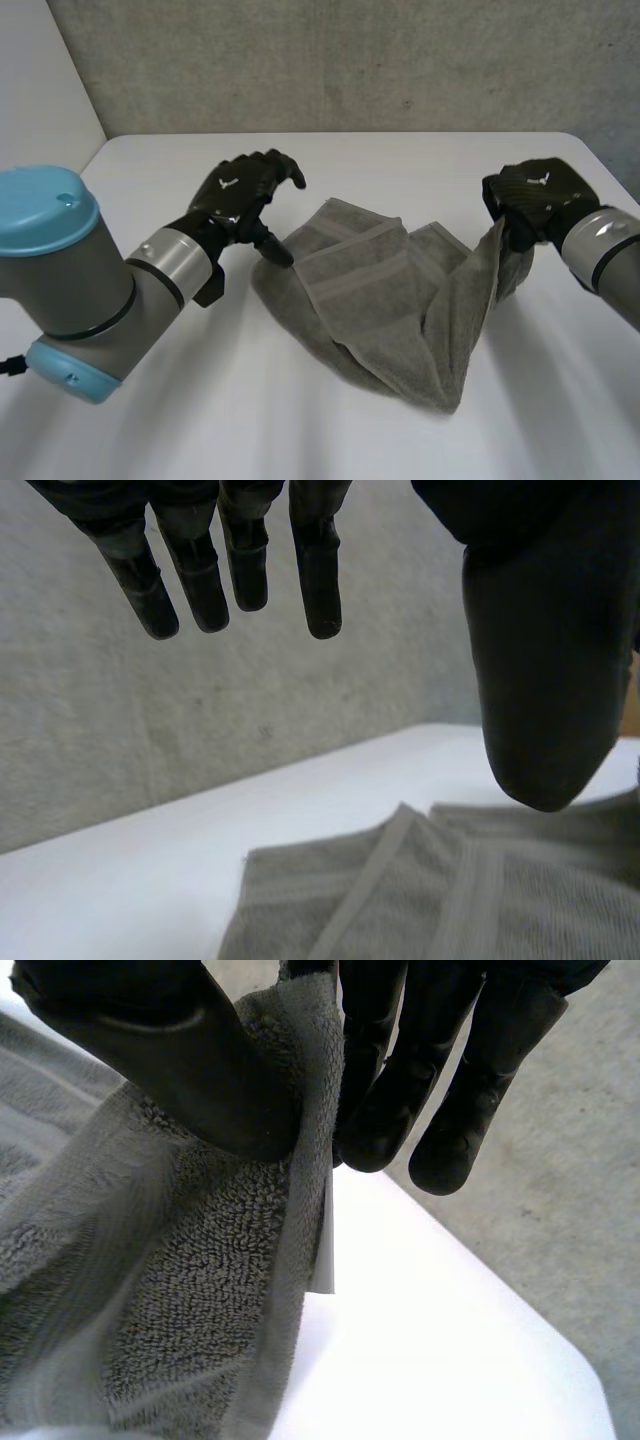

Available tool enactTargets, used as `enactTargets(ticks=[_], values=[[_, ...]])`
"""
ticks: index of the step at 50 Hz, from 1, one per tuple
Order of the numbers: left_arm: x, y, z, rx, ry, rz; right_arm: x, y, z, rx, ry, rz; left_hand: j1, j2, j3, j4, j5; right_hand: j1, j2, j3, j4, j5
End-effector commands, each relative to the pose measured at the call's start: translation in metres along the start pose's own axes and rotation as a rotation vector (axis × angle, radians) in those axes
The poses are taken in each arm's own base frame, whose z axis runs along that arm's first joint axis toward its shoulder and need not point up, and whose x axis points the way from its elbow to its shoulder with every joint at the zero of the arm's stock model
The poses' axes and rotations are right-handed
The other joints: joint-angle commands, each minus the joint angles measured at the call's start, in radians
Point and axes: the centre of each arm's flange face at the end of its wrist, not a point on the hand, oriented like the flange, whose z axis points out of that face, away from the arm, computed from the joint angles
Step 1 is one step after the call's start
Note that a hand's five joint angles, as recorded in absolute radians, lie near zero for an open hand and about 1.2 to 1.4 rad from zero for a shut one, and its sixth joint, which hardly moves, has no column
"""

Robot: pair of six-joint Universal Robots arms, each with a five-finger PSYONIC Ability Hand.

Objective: Fold the towel.

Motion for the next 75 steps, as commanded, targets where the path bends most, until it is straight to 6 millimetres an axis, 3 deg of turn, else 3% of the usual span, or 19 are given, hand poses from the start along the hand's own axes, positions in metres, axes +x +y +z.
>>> enactTargets(ticks=[1, 3, 11, 31, 46, 58, 61, 63, 64, 66, 69, 72, 74, 75], values=[[0.006, 0.04, 0.014, -0.102, 0.16, 0.137, -0.009, 0.02, 0.003, -0.024, -0.014, -0.007, -0.05, -0.046, -0.058, -0.057, -0.014, 0.071, 0.102, 0.083, 0.068, 0.056], [0.012, 0.06, 0.018, -0.144, 0.209, 0.216, -0.013, 0.03, 0.003, -0.056, -0.027, -0.017, -0.047, -0.043, -0.055, -0.054, -0.011, 0.071, 0.102, 0.083, 0.068, 0.056], [0.028, 0.091, 0.015, -0.261, 0.281, 0.322, -0.014, 0.039, 0.004, -0.072, -0.025, -0.022, -0.041, -0.037, -0.049, -0.048, -0.005, 0.071, 0.102, 0.083, 0.068, 0.056], [0.061, 0.111, 0.023, -0.283, 0.365, 0.26, -0.019, 0.051, 0.009, -0.099, -0.034, -0.019, 0.135, 0.139, 0.127, 0.128, 0.171, 0.071, 0.102, 0.083, 0.068, 0.056], [0.073, 0.092, 0.02, -0.255, 0.377, 0.194, -0.02, 0.051, 0.009, -0.102, -0.037, -0.018, 0.235, 0.239, 0.227, 0.227, 0.271, 0.071, 0.102, 0.083, 0.068, 0.056], [0.079, 0.095, 0.016, -0.272, 0.392, 0.195, -0.022, 0.055, 0.01, -0.112, -0.042, -0.018, 0.243, 0.248, 0.236, 0.236, 0.28, 0.071, 0.102, 0.083, 0.068, 0.056], [0.08, 0.097, 0.017, -0.275, 0.394, 0.196, -0.022, 0.055, 0.01, -0.112, -0.042, -0.018, 0.376, 0.38, 0.368, 0.368, 0.412, 0.071, 0.102, 0.083, 0.068, 0.056], [0.079, 0.103, 0.019, -0.282, 0.395, 0.193, -0.022, 0.056, 0.01, -0.115, -0.044, -0.017, 0.747, 0.751, 0.739, 0.739, 0.783, 0.071, 0.102, 0.083, 0.068, 0.056], [0.079, 0.103, 0.019, -0.282, 0.395, 0.193, -0.022, 0.056, 0.01, -0.115, -0.044, -0.017, 0.748, 0.753, 0.741, 0.741, 0.785, 0.071, 0.102, 0.083, 0.068, 0.056], [0.077, 0.109, 0.022, -0.292, 0.385, 0.197, -0.022, 0.055, 0.01, -0.113, -0.05, -0.015, 1.081, 1.086, 1.074, 1.074, 1.117, 0.071, 0.102, 0.083, 0.068, 0.056], [0.076, 0.107, 0.024, -0.285, 0.379, 0.198, -0.019, 0.051, 0.009, -0.106, -0.046, -0.005, 1.083, 1.087, 1.075, 1.076, 1.119, 0.071, 0.102, 0.083, 0.068, 0.056], [0.07, 0.091, 0.029, -0.249, 0.358, 0.204, -0.017, 0.047, 0.009, -0.1, -0.041, -0.005, 1.083, 1.087, 1.075, 1.076, 1.119, 0.071, 0.102, 0.083, 0.068, 0.056], [0.051, 0.04, 0.035, -0.132, 0.283, 0.232, -0.006, 0.026, 0.006, -0.051, -0.02, -0.016, 1.083, 1.087, 1.075, 1.076, 1.119, 0.071, 0.102, 0.083, 0.068, 0.056], [0.051, 0.04, 0.035, -0.132, 0.283, 0.233, -0.006, 0.026, 0.006, -0.051, -0.02, -0.016, 1.083, 1.087, 1.075, 1.076, 1.119, 0.071, 0.102, 0.083, 0.068, 0.056]])
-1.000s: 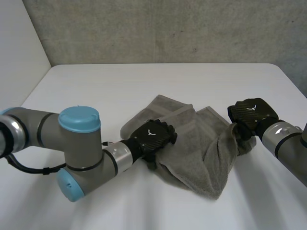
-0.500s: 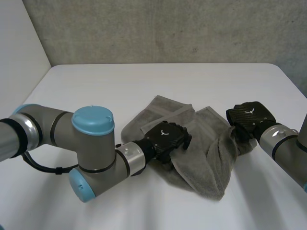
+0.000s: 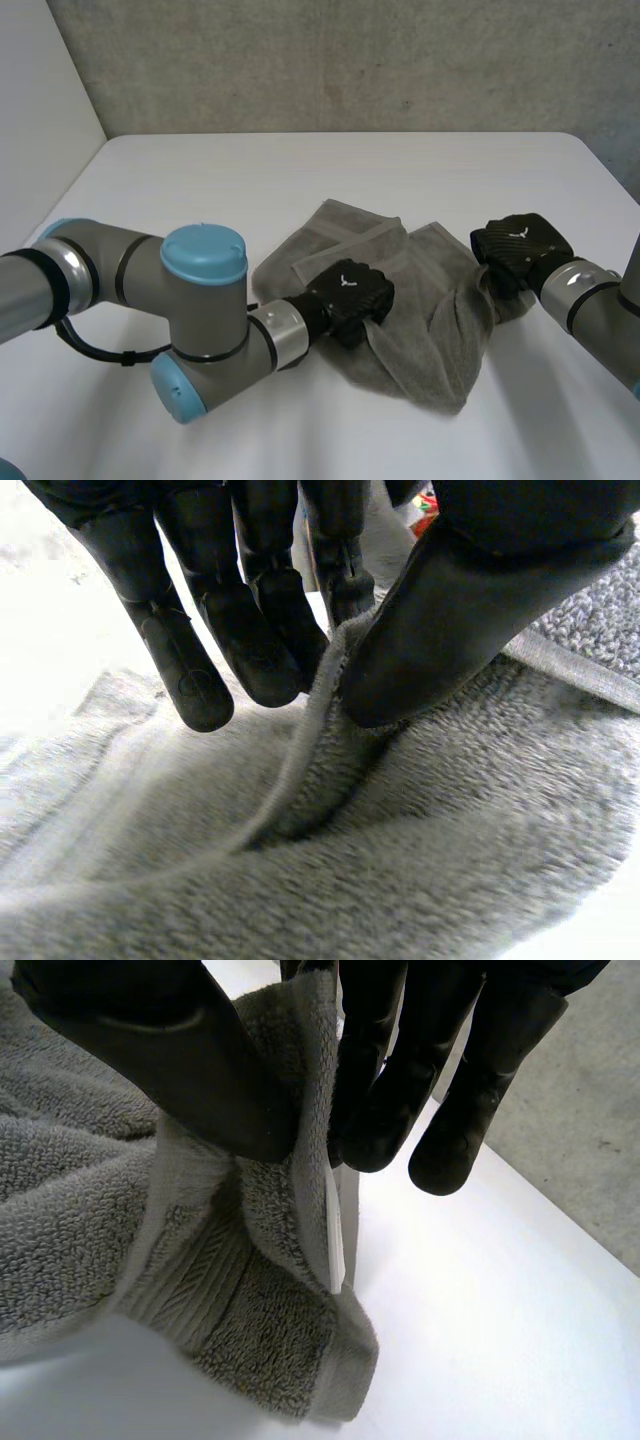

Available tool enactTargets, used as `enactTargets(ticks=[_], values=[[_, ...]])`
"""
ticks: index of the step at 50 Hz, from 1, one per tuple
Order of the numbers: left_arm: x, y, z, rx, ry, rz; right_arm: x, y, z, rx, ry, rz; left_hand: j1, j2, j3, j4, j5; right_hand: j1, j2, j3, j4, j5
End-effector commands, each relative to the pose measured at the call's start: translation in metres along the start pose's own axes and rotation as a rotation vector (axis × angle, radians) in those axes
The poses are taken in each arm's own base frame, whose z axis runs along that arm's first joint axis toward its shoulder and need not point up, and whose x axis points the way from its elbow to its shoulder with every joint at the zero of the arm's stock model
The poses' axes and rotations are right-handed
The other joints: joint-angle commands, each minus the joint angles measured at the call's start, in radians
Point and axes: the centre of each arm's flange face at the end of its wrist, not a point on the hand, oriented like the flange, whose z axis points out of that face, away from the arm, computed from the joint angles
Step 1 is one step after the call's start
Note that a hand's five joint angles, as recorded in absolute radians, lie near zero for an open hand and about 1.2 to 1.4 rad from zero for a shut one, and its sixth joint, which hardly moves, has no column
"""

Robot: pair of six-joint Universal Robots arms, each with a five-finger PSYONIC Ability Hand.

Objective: Fold the towel.

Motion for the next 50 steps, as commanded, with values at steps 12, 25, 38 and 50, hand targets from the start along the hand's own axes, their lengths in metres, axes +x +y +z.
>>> enactTargets(ticks=[12, 25, 38, 50], values=[[-0.108, -0.211, -0.124, 0.481, -0.424, 0.212, 0.084, -0.173, -0.082, 0.43, 0.167, -0.035, 0.123, 0.07, 0.071, 0.041, 0.104, 0.071, 0.102, 0.083, 0.068, 0.056], [-0.133, -0.158, -0.135, 0.308, -0.487, 0.099, 0.075, -0.127, -0.035, 0.165, 0.072, -0.128, 0.123, 0.07, 0.071, 0.041, 0.104, 0.071, 0.102, 0.083, 0.068, 0.056], [-0.191, -0.114, -0.073, 0.185, -0.516, 0.251, 0.033, -0.142, 0.036, 0.255, 0.11, -0.26, 0.123, 0.07, 0.071, 0.041, 0.104, 0.071, 0.102, 0.083, 0.068, 0.056], [-0.21, -0.31, -0.138, 1.024, -0.782, 0.455, 0.089, -0.283, -0.012, 0.967, 0.503, -0.019, 0.123, 0.07, 0.071, 0.041, 0.104, 0.071, 0.102, 0.083, 0.068, 0.056]])
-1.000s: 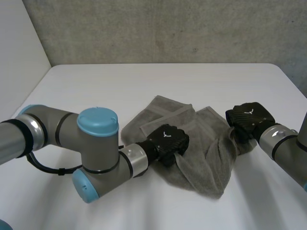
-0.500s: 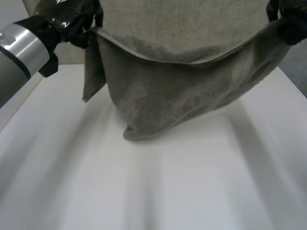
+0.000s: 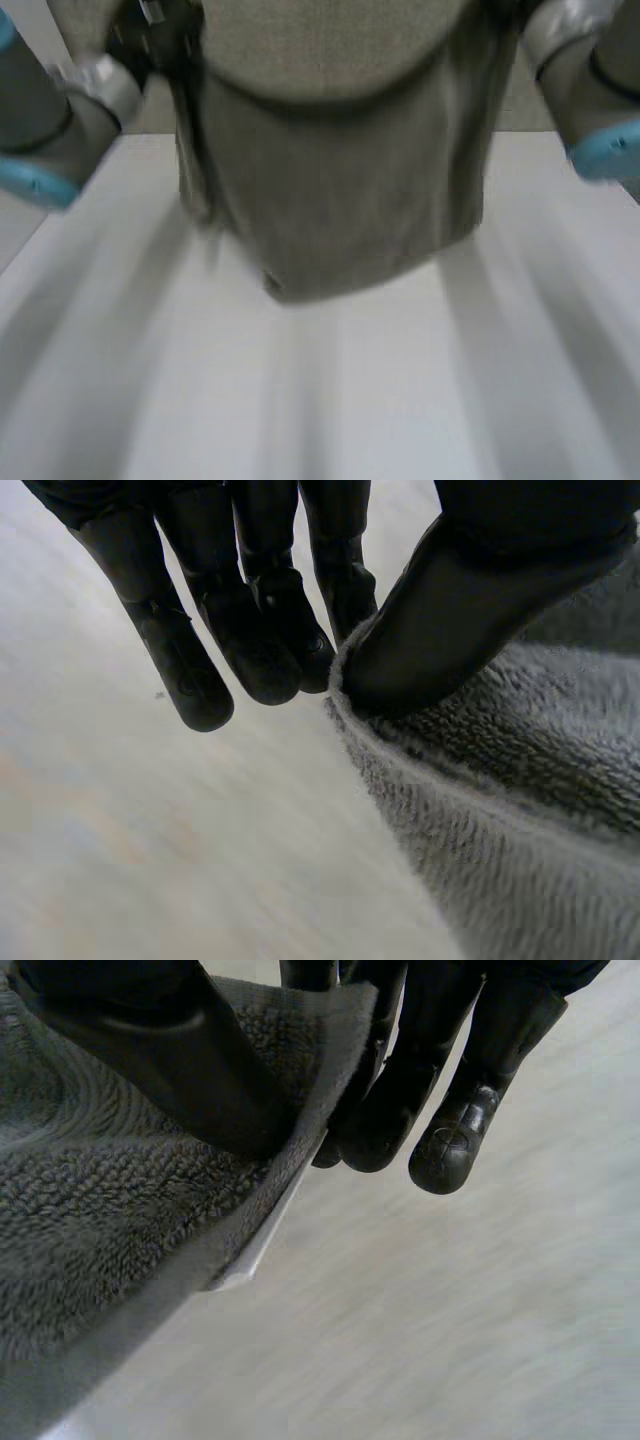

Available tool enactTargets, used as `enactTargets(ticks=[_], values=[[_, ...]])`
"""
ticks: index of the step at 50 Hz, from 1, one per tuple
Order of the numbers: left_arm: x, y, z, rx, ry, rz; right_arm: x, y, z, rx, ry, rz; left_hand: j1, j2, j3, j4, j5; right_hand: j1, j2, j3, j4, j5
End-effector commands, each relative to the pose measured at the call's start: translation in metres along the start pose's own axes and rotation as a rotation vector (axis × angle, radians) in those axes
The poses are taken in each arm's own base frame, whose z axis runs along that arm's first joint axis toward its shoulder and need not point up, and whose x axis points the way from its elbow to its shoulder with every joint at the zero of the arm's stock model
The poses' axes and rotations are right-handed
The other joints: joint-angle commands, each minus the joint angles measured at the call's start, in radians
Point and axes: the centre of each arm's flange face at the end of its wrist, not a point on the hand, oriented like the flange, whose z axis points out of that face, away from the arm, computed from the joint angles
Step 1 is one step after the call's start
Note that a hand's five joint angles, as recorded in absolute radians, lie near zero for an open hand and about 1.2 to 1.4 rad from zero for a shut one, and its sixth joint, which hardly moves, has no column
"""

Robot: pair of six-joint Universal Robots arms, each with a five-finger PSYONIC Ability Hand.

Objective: Fold the towel.

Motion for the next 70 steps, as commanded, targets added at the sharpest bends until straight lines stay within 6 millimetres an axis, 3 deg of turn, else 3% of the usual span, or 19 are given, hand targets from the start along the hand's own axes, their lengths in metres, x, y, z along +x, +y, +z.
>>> enactTargets(ticks=[1, 3, 4, 5, 6, 8, 9, 11, 12, 14, 22, 27, 34, 36, 38, 39, 44, 57, 70], values=[[-0.052, -0.103, 0.017, 0.448, -0.219, -0.073, 0.043, -0.05, 0.011, 0.232, 0.191, 0.172, 0.117, 0.061, 0.057, 0.036, 0.097, 0.071, 0.092, 0.083, 0.058, 0.056], [-0.046, -0.08, 0.011, 0.402, -0.18, -0.175, 0.018, -0.02, 0.001, 0.13, 0.066, 0.17, 0.117, 0.061, 0.057, 0.036, 0.097, 0.071, 0.092, 0.083, 0.058, 0.056], [-0.046, -0.08, 0.011, 0.402, -0.18, -0.175, 0.018, -0.02, 0.001, 0.129, 0.065, 0.17, 0.117, 0.061, 0.057, 0.036, 0.097, 0.071, 0.092, 0.083, 0.058, 0.056], [-0.037, -0.059, 0.007, 0.335, -0.151, -0.212, 0.001, 0.0, -0.008, 0.054, -0.019, 0.172, 0.117, 0.061, 0.057, 0.036, 0.097, 0.071, 0.092, 0.083, 0.058, 0.056], [-0.037, -0.058, 0.007, 0.334, -0.151, -0.213, -0.016, 0.019, -0.021, -0.027, -0.1, 0.177, 0.117, 0.061, 0.057, 0.036, 0.097, 0.071, 0.092, 0.083, 0.058, 0.056], [-0.014, -0.008, -0.011, 0.171, -0.071, -0.246, -0.028, 0.034, -0.037, -0.097, -0.17, 0.184, 0.117, 0.061, 0.057, 0.036, 0.097, 0.071, 0.092, 0.083, 0.058, 0.056], [-0.014, -0.008, -0.011, 0.17, -0.071, -0.246, -0.029, 0.034, -0.037, -0.098, -0.171, 0.184, 0.117, 0.061, 0.057, 0.036, 0.097, 0.071, 0.092, 0.083, 0.058, 0.056], [0.008, 0.038, -0.038, 0.014, 0.024, -0.269, -0.049, 0.059, -0.07, -0.218, -0.272, 0.196, 0.117, 0.061, 0.057, 0.036, 0.097, 0.071, 0.092, 0.083, 0.058, 0.056], [0.008, 0.038, -0.038, 0.013, 0.024, -0.269, -0.049, 0.059, -0.07, -0.219, -0.273, 0.197, 0.117, 0.061, 0.057, 0.036, 0.097, 0.071, 0.092, 0.083, 0.058, 0.056], [0.036, 0.077, -0.07, -0.125, 0.115, -0.281, -0.066, 0.08, -0.1, -0.299, -0.335, 0.198, 0.117, 0.061, 0.057, 0.036, 0.097, 0.071, 0.092, 0.083, 0.058, 0.056], [0.073, 0.13, -0.126, -0.323, 0.222, -0.102, -0.092, 0.111, -0.155, -0.392, -0.409, 0.209, 0.117, 0.061, 0.057, 0.036, 0.097, 0.071, 0.092, 0.083, 0.058, 0.056], [0.08, 0.143, -0.137, -0.362, 0.246, -0.015, -0.096, 0.115, -0.171, -0.406, -0.417, 0.21, 0.117, 0.061, 0.057, 0.036, 0.097, 0.071, 0.092, 0.083, 0.058, 0.056], [0.082, 0.16, -0.142, -0.411, 0.218, -0.013, -0.096, 0.118, -0.174, -0.417, -0.407, 0.209, 0.117, 0.061, 0.057, 0.036, 0.097, 0.071, 0.092, 0.083, 0.058, 0.056], [0.083, 0.165, -0.144, -0.424, 0.212, -0.008, -0.096, 0.118, -0.174, -0.418, -0.404, 0.209, 0.015, -0.042, -0.045, -0.066, -0.006, 0.071, 0.092, 0.083, 0.058, 0.056], [0.085, 0.175, -0.147, -0.445, 0.202, -0.003, -0.094, 0.118, -0.171, -0.414, -0.395, 0.217, -0.334, -0.39, -0.393, -0.415, -0.354, 0.071, 0.092, 0.083, 0.058, 0.056], [0.085, 0.176, -0.147, -0.445, 0.202, -0.003, -0.094, 0.118, -0.171, -0.414, -0.395, 0.218, -0.335, -0.391, -0.394, -0.416, -0.355, 0.071, 0.092, 0.083, 0.058, 0.056], [0.086, 0.184, -0.146, -0.447, 0.182, 0.005, -0.07, 0.133, -0.159, -0.446, -0.299, 0.205, -0.454, -0.511, -0.514, -0.535, -0.475, 0.071, 0.092, 0.083, 0.058, 0.056], [0.082, 0.19, -0.144, -0.464, 0.135, 0.01, -0.039, 0.157, -0.146, -0.506, -0.146, 0.262, -0.508, -0.564, -0.568, -0.589, -0.528, 0.071, 0.092, 0.083, 0.058, 0.056], [0.078, 0.19, -0.134, -0.439, 0.121, 0.011, -0.021, 0.166, -0.14, -0.519, -0.079, 0.304, -0.493, -0.55, -0.553, -0.574, -0.514, 0.071, 0.092, 0.083, 0.058, 0.056]])
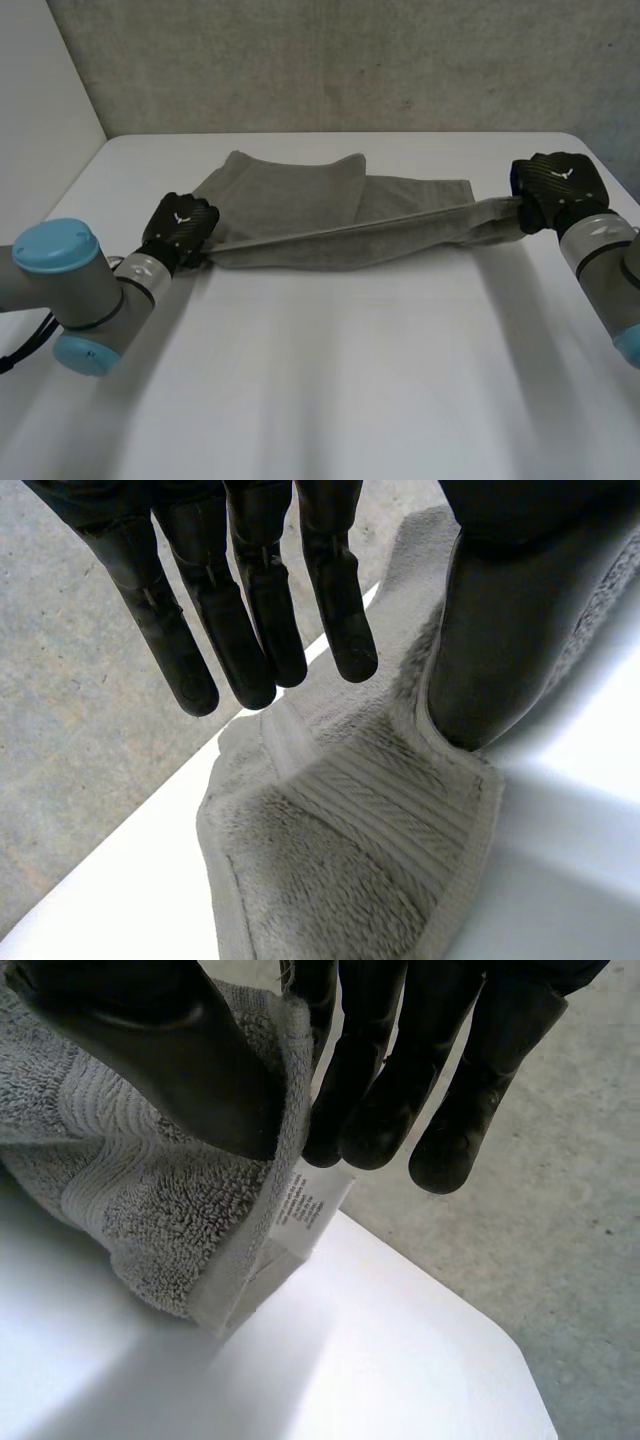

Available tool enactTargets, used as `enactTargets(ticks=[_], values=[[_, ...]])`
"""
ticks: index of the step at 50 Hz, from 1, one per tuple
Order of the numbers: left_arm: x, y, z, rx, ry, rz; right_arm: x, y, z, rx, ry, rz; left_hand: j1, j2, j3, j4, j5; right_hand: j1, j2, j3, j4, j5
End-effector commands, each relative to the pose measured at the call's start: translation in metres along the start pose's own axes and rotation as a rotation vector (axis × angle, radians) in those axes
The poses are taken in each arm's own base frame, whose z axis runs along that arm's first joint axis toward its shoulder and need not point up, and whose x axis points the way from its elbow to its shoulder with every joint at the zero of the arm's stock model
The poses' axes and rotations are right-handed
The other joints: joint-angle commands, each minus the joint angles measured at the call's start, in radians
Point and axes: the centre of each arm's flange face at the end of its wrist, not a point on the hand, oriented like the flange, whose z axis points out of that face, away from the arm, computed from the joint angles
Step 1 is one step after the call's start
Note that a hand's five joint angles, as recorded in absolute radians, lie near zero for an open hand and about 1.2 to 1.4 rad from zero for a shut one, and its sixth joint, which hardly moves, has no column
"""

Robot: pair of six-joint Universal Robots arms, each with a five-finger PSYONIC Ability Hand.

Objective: Fold the towel.

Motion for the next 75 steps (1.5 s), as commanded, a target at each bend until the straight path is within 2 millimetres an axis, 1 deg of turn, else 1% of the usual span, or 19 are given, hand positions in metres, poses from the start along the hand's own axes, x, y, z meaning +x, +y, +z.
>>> enactTargets(ticks=[1, 16, 21, 23, 32, 39, 40, 42, 43, 44, 45, 49, 53, 59, 64, 67, 69, 73, 75], values=[[-0.001, 0.0, 0.002, 0.005, -0.001, -0.004, 0.005, -0.001, 0.001, 0.001, 0.012, 0.028, -0.003, -0.012, -0.023, -0.013, 0.005, 0.071, 0.092, 0.068, 0.058, 0.051], [0.004, 0.009, 0.005, -0.009, 0.011, -0.014, 0.015, 0.003, 0.004, -0.017, 0.083, 0.06, 0.026, 0.018, 0.006, 0.016, 0.035, 0.071, 0.092, 0.068, 0.058, 0.051], [0.003, 0.01, 0.008, -0.007, 0.012, -0.014, 0.013, 0.007, 0.005, -0.029, 0.077, 0.061, 0.261, 0.253, 0.241, 0.251, 0.27, 0.071, 0.092, 0.068, 0.058, 0.051], [0.002, 0.011, 0.01, -0.01, 0.013, -0.015, 0.013, 0.007, 0.005, -0.028, 0.077, 0.061, 0.588, 0.58, 0.568, 0.578, 0.596, 0.071, 0.092, 0.068, 0.058, 0.051], [-0.009, -0.002, 0.01, -0.001, -0.001, -0.015, 0.014, -0.004, 0.005, -0.013, 0.073, 0.048, 0.607, 0.599, 0.587, 0.597, 0.616, 0.071, 0.092, 0.068, 0.058, 0.051], [-0.054, -0.09, -0.015, 0.124, -0.083, 0.015, 0.024, -0.044, -0.002, -0.029, 0.059, 0.018, 0.607, 0.599, 0.587, 0.597, 0.616, 0.071, 0.092, 0.068, 0.058, 0.051], [-0.054, -0.09, -0.015, 0.124, -0.084, 0.015, 0.029, -0.062, -0.009, -0.025, 0.057, 0.014, 0.607, 0.599, 0.587, 0.597, 0.616, 0.071, 0.092, 0.068, 0.058, 0.051], [-0.076, -0.137, -0.034, 0.222, -0.136, -0.004, 0.034, -0.083, -0.017, -0.002, 0.056, 0.006, 0.607, 0.599, 0.587, 0.597, 0.616, 0.071, 0.092, 0.068, 0.058, 0.051], [-0.076, -0.138, -0.035, 0.222, -0.136, -0.004, 0.039, -0.103, -0.026, 0.026, 0.056, -0.001, 0.607, 0.599, 0.587, 0.597, 0.616, 0.071, 0.092, 0.068, 0.058, 0.051], [-0.089, -0.162, -0.046, 0.282, -0.169, -0.018, 0.039, -0.103, -0.026, 0.026, 0.056, -0.001, 0.607, 0.599, 0.587, 0.597, 0.616, 0.071, 0.092, 0.068, 0.058, 0.051], [-0.1, -0.183, -0.058, 0.337, -0.195, -0.039, 0.044, -0.125, -0.036, 0.065, 0.052, -0.006, 0.607, 0.599, 0.587, 0.597, 0.616, 0.071, 0.092, 0.068, 0.058, 0.051], [-0.113, -0.218, -0.081, 0.427, -0.21, -0.061, 0.049, -0.174, -0.062, 0.169, 0.006, -0.058, 0.607, 0.599, 0.587, 0.597, 0.616, 0.071, 0.092, 0.068, 0.058, 0.051], [-0.123, -0.244, -0.107, 0.479, -0.182, -0.047, 0.052, -0.196, -0.077, 0.195, -0.006, -0.101, 0.607, 0.599, 0.587, 0.597, 0.616, 0.071, 0.092, 0.068, 0.058, 0.051], [-0.129, -0.238, -0.108, 0.455, -0.155, -0.053, 0.049, -0.193, -0.068, 0.142, -0.033, -0.146, 0.607, 0.599, 0.587, 0.597, 0.616, 0.071, 0.092, 0.068, 0.058, 0.051], [-0.126, -0.183, -0.062, 0.312, -0.106, -0.137, 0.034, -0.168, -0.036, 0.062, -0.071, -0.207, 0.607, 0.599, 0.587, 0.597, 0.616, 0.071, 0.092, 0.068, 0.058, 0.051], [-0.124, -0.169, -0.049, 0.277, -0.092, -0.157, 0.018, -0.152, -0.018, 0.014, -0.076, -0.257, 0.607, 0.599, 0.587, 0.597, 0.616, 0.071, 0.092, 0.068, 0.058, 0.051], [-0.123, -0.144, -0.021, 0.223, -0.066, -0.188, 0.01, -0.145, -0.007, -0.001, -0.075, -0.283, 0.607, 0.599, 0.587, 0.597, 0.616, 0.071, 0.092, 0.068, 0.058, 0.051], [-0.12, -0.135, 0.006, 0.222, -0.042, -0.19, 0.0, -0.135, 0.032, 0.033, -0.024, -0.325, 0.607, 0.599, 0.587, 0.597, 0.616, 0.071, 0.092, 0.068, 0.058, 0.051], [-0.124, -0.146, 0.029, 0.281, -0.062, -0.168, 0.001, -0.139, 0.045, 0.078, 0.013, -0.326, 0.607, 0.599, 0.587, 0.597, 0.616, 0.071, 0.092, 0.068, 0.058, 0.051]])
